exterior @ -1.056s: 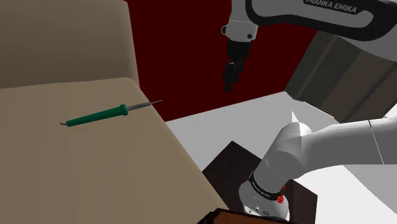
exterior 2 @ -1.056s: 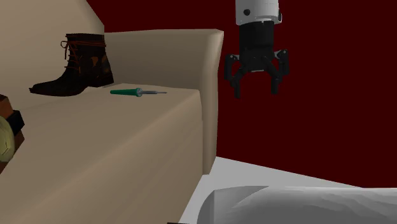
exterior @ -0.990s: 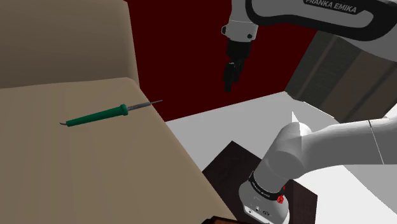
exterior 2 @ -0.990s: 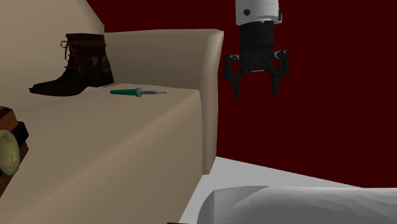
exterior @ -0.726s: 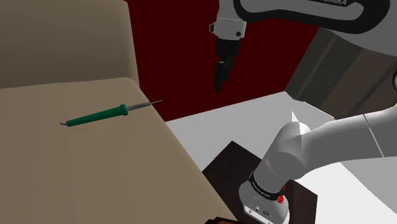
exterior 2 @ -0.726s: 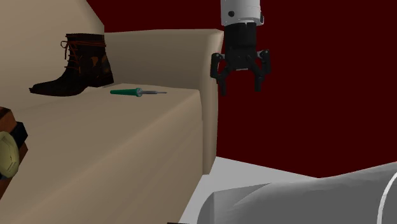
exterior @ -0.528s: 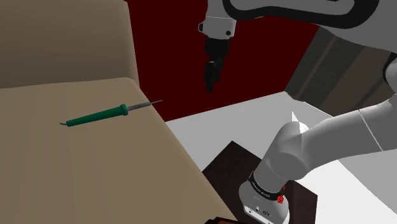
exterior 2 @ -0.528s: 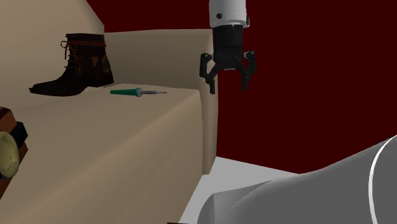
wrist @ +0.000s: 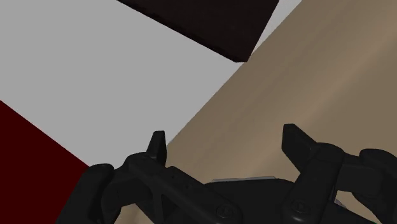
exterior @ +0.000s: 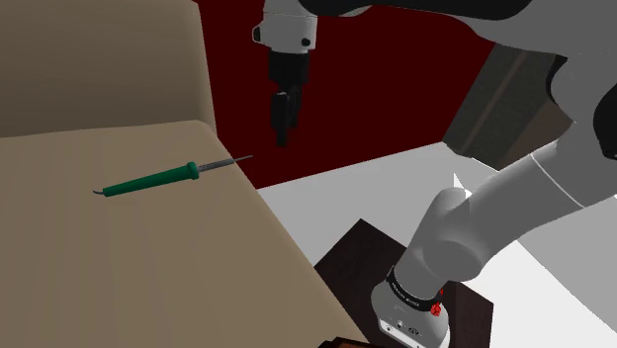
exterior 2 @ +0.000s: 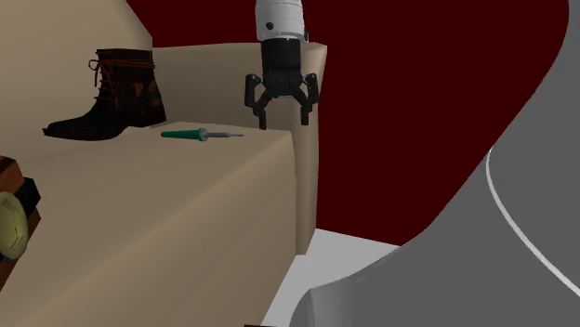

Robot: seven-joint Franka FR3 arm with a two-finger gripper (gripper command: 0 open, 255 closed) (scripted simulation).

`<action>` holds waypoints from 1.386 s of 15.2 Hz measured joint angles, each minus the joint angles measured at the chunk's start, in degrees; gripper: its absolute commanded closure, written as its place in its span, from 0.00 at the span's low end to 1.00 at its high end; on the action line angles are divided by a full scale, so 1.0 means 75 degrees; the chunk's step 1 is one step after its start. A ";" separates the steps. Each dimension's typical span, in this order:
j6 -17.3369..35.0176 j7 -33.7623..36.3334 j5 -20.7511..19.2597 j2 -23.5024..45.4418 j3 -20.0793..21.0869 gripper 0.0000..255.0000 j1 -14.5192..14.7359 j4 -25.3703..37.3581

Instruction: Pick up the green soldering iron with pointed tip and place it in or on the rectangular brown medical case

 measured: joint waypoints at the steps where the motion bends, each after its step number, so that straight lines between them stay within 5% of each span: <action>1: 0.0005 -0.0030 0.0021 0.0218 0.0080 0.00 0.0058 0.0214; 14: -0.0119 0.0017 -0.0067 0.2954 0.1334 0.00 0.0989 0.3104; 21: 0.0535 -0.0042 -0.0023 0.2929 0.1394 0.00 0.1049 0.2432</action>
